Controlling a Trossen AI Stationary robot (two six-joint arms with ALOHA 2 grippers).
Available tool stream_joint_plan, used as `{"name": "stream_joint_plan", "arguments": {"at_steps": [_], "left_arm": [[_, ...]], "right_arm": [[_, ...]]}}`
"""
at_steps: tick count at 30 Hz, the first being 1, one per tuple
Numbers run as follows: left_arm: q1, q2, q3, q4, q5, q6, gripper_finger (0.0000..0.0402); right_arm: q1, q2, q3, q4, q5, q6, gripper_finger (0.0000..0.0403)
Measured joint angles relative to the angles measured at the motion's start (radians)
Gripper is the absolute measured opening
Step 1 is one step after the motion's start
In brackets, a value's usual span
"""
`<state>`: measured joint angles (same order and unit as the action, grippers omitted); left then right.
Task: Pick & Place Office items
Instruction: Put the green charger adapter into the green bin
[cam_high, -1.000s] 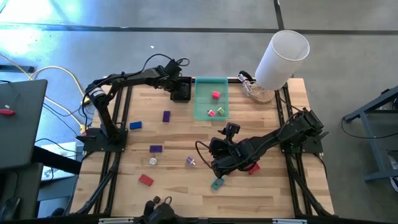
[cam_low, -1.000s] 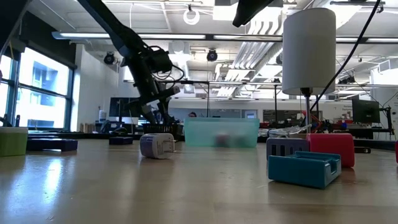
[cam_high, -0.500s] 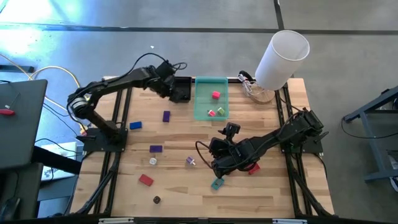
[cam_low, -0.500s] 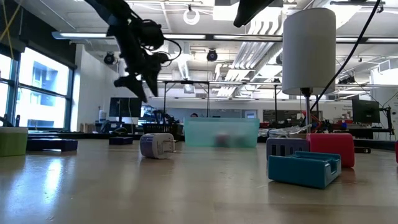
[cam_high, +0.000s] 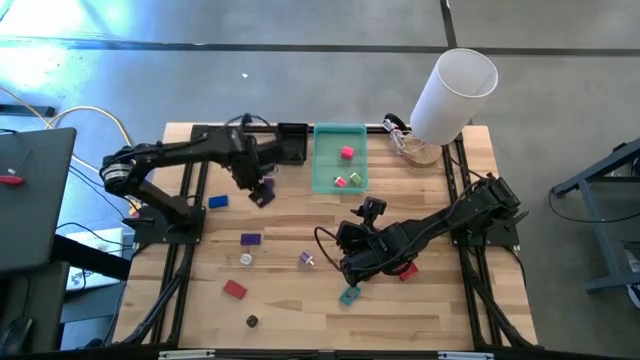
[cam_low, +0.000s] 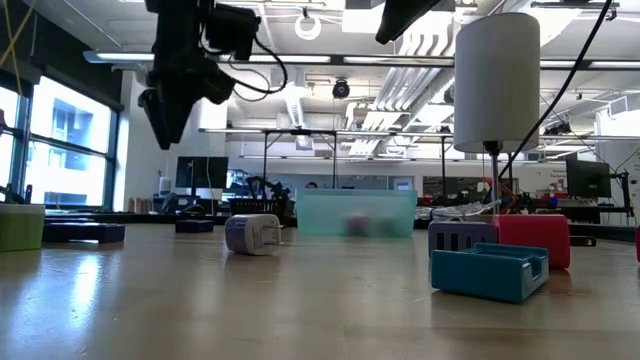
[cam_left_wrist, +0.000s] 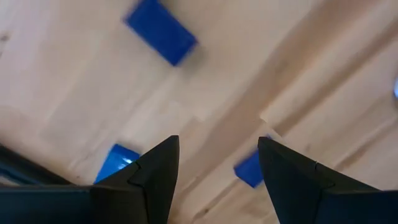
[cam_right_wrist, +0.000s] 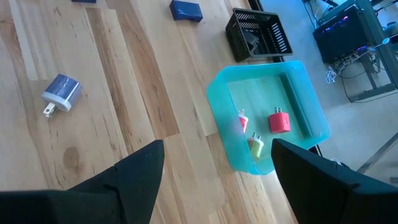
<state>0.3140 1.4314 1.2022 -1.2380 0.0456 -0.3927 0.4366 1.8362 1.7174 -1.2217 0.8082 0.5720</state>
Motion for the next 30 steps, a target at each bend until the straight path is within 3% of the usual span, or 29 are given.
{"name": "stream_joint_plan", "arguments": {"at_steps": [4, 13, 21, 25, 30], "left_arm": [[-0.132, 0.000, 0.000, -0.030, 0.004, -0.098, 0.0211], [-0.502, 0.003, -0.002, -0.068, 0.018, -0.534, 0.0211], [-0.809, 0.005, -0.047, -0.022, -0.082, -0.877, 0.0210], [-0.861, 0.005, -0.086, 0.035, -0.082, -0.929, 0.0210], [-0.826, 0.005, -0.139, 0.095, -0.083, -0.930, 0.0210]], "right_arm": [[0.000, 0.000, 0.000, 0.000, 0.000, 0.000, 0.0286], [0.000, 0.000, 0.000, -0.002, 0.000, 0.000, 0.0286], [0.002, 0.000, 0.000, -0.001, 0.000, 0.000, 0.0286], [0.002, 0.000, 0.000, 0.007, 0.000, -0.014, 0.0286], [0.002, 0.000, 0.000, 0.055, 0.000, -0.073, 0.0286]]}}
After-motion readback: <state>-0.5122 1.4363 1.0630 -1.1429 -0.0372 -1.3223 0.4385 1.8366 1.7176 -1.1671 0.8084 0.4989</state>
